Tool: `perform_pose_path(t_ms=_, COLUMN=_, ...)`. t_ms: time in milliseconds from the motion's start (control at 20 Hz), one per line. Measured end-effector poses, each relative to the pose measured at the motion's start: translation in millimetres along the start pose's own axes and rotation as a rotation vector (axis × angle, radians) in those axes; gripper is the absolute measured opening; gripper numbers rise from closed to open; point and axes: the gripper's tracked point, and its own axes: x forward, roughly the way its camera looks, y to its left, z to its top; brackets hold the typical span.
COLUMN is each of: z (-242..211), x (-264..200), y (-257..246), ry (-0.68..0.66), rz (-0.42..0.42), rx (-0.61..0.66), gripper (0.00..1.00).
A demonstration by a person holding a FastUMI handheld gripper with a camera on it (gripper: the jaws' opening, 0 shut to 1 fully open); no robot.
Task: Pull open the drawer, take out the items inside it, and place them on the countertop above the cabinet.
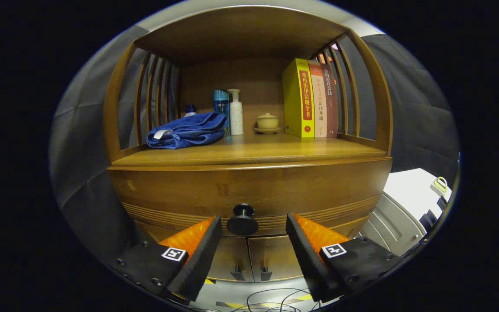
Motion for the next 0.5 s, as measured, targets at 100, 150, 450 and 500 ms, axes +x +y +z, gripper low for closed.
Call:
perform_pose_path(t_ms=100, z=-3, x=9, y=3, ry=0.006, rz=0.002, rx=0.003, gripper=0.98)
perform_pose_path(t_ms=150, z=-4, x=14, y=4, ry=0.009, rz=0.001, rx=0.003, gripper=0.98)
perform_pose_path(t_ms=450, z=-13, x=28, y=10, ry=0.021, rz=0.001, rx=-0.018, gripper=0.73)
perform_pose_path(t_ms=500, z=-13, x=27, y=12, ry=0.023, rz=0.006, rx=-0.006, gripper=0.62)
